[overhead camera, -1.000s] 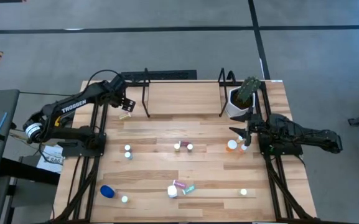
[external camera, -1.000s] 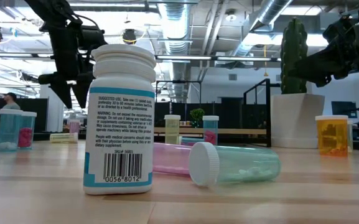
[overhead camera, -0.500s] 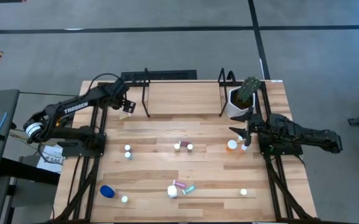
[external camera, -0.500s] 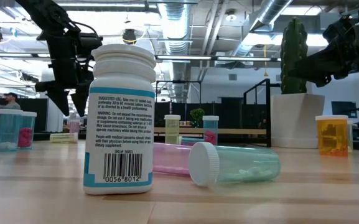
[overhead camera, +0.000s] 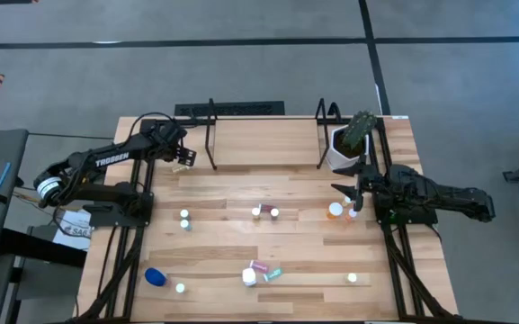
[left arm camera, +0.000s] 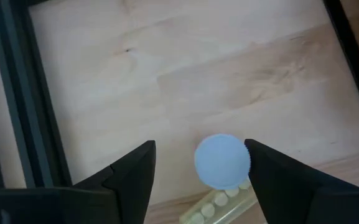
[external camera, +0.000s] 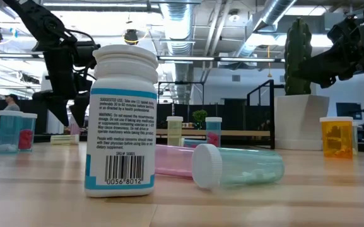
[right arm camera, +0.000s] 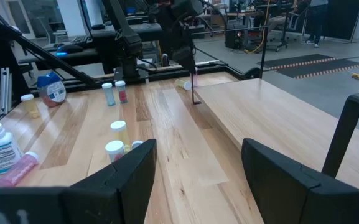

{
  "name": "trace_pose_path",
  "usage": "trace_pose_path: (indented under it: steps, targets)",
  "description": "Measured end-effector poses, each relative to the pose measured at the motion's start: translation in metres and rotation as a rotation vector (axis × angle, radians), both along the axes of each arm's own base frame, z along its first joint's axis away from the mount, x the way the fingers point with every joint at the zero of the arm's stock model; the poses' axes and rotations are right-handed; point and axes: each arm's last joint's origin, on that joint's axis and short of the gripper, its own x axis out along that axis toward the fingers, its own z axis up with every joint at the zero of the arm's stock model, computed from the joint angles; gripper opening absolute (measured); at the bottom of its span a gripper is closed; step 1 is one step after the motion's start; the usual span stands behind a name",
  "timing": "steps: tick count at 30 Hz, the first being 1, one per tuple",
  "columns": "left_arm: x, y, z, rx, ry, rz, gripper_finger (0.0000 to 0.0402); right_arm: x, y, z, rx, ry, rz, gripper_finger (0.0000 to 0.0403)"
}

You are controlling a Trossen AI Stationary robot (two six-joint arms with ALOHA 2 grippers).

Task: Pick and place medicine bottles onto shelf by color
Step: Put the left pink pill bottle on the shelf

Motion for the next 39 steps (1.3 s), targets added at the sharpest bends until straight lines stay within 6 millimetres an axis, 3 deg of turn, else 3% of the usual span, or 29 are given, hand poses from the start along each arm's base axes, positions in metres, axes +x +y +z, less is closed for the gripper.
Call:
trace_pose_path:
  steps: [17,23,29,39]
  targets:
    - [0.001,0.002,0.0,0.029,-0.007,-0.006,0.0106,0.0,0.0,0.0,0.0,0.0,0.0,0.026]
    - [0.003,0.004,0.005,0.037,-0.016,-0.01,0.0092,0.0,0.0,0.0,0.0,0.0,0.0,0.026]
    - [0.01,0.014,0.04,0.137,0.007,-0.03,0.0096,0.0,0.0,0.0,0.0,0.0,0.0,0.026]
    - [0.037,0.026,0.138,0.46,0.011,-0.157,0.0096,0.0,0.0,0.0,0.0,0.0,0.0,0.026]
